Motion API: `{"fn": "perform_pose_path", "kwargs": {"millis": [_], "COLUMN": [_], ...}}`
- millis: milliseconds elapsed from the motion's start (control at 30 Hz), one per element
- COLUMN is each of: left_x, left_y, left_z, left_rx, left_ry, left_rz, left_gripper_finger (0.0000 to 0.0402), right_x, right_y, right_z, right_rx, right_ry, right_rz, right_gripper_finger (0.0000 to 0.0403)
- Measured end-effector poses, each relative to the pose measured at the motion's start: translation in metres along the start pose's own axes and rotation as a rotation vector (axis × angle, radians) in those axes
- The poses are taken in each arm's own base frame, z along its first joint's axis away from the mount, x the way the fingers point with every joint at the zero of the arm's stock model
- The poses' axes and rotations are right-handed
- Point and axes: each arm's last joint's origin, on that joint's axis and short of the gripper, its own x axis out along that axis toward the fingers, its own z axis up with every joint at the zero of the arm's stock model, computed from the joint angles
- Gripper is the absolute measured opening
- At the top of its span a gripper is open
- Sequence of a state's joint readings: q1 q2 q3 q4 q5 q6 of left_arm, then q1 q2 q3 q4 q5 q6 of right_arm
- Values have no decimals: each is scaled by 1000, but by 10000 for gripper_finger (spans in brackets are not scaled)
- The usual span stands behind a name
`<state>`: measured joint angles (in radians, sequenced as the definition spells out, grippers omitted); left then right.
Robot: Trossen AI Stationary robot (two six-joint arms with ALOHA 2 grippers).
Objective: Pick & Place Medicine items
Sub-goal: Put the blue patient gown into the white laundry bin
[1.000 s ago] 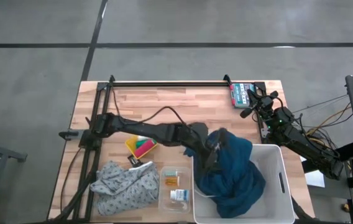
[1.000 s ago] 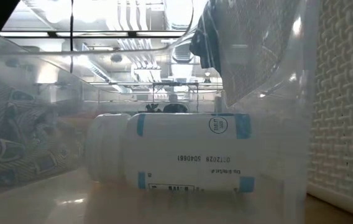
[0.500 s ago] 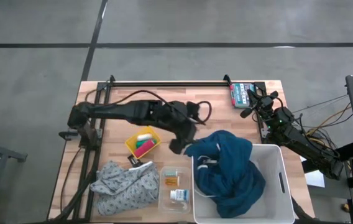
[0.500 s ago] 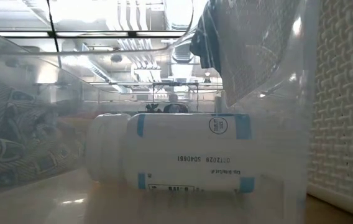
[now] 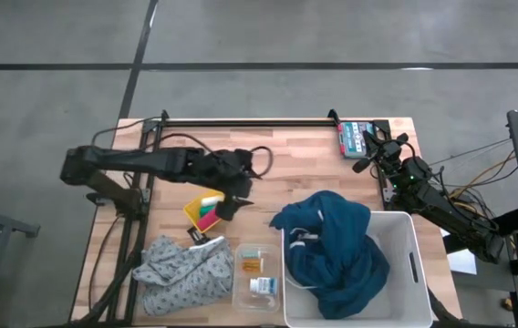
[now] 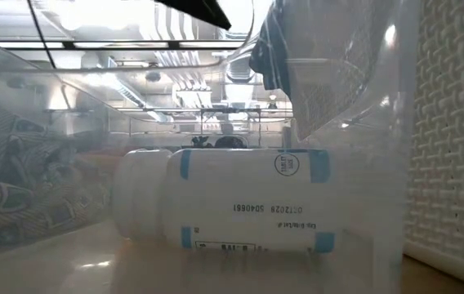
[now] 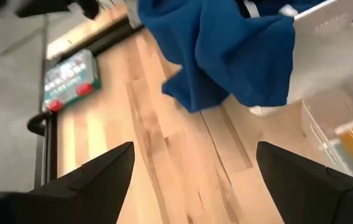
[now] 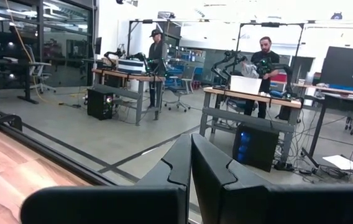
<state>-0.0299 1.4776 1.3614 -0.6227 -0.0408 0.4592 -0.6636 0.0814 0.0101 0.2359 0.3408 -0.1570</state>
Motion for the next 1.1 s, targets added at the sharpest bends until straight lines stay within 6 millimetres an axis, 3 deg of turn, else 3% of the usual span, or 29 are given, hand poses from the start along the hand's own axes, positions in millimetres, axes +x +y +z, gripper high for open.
{"fn": "perform_pose_path", "kwargs": {"millis": [300,433,733,900,1100], "left_x": [10,17,44,58,61], "left_y": [-30,-40,-60,-78,-90], "left_z": [-56,-65,-93,-92,-79], "left_rx": [-30,-39,-410,-363,-312], "left_ry": [-246,-373,-460,-438,-479], "left_rz": [103,116,140,89,77], "left_gripper_finger": [341,341,341,341,341], "right_x": [0,0,0,0,0], "right_y": [0,0,0,0,0], "right_z": [0,0,0,0,0], "right_rx": [0,0,0,0,0], "right_ry": [0,0,0,0,0], "right_rz": [-1,0,0,-1,0], "right_gripper_finger": [8,8,8,8,8]}}
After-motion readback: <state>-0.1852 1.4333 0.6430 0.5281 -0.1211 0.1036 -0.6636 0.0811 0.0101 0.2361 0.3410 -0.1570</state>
